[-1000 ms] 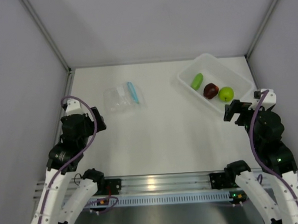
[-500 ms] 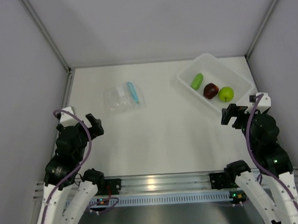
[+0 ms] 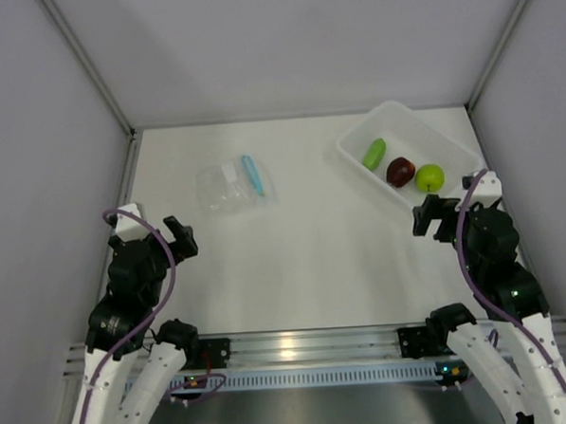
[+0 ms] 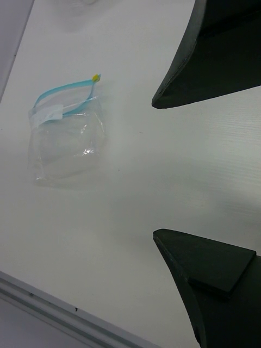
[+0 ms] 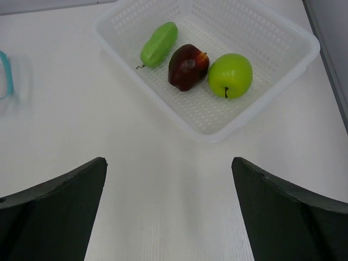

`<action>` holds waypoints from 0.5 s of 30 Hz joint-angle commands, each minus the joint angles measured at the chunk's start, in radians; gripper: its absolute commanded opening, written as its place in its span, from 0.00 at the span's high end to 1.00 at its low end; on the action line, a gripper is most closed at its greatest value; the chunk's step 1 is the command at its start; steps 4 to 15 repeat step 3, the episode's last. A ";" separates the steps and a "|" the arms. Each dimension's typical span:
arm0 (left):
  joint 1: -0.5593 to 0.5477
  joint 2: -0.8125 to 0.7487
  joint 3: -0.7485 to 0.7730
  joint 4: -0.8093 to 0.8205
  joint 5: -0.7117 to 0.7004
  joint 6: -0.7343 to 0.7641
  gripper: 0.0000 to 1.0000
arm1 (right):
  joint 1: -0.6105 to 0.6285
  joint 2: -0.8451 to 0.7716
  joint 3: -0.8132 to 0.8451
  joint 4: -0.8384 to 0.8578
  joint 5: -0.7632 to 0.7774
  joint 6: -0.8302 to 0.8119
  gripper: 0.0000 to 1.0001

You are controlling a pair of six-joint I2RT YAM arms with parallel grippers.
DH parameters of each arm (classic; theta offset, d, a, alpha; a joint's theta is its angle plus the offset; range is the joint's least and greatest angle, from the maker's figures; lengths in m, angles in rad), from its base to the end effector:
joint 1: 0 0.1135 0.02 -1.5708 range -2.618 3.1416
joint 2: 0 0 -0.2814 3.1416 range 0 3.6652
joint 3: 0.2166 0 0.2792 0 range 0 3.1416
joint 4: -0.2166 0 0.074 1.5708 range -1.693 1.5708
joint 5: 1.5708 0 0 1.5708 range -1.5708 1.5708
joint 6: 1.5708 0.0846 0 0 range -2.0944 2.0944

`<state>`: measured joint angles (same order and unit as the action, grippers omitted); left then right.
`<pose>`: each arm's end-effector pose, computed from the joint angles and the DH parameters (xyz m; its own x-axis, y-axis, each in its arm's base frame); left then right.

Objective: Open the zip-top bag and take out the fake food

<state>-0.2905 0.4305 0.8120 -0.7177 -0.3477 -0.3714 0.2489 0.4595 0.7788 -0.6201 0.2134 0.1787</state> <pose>0.1423 -0.0125 0.3375 -0.2804 -0.2723 -0.9205 -0.1509 0.9595 -0.2378 0.1571 0.0214 0.3344 -0.2905 0.1054 -0.9510 0.0071 0.9941 0.1080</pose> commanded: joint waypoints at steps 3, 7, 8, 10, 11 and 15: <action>-0.002 0.004 -0.014 0.064 -0.002 0.008 0.02 | 0.012 0.005 -0.001 0.068 -0.022 -0.002 0.00; -0.002 0.004 -0.014 0.064 -0.002 0.008 0.02 | 0.012 0.005 -0.001 0.068 -0.022 -0.002 0.00; -0.002 0.004 -0.014 0.064 -0.002 0.008 0.02 | 0.012 0.005 -0.001 0.068 -0.022 -0.002 0.00; -0.002 0.004 -0.014 0.064 -0.002 0.008 0.02 | 0.012 0.005 -0.001 0.068 -0.022 -0.002 0.00; -0.002 0.004 -0.014 0.064 -0.002 0.008 0.02 | 0.012 0.005 -0.001 0.068 -0.022 -0.002 0.00; -0.002 0.004 -0.014 0.064 -0.002 0.008 0.02 | 0.012 0.005 -0.001 0.068 -0.022 -0.002 0.00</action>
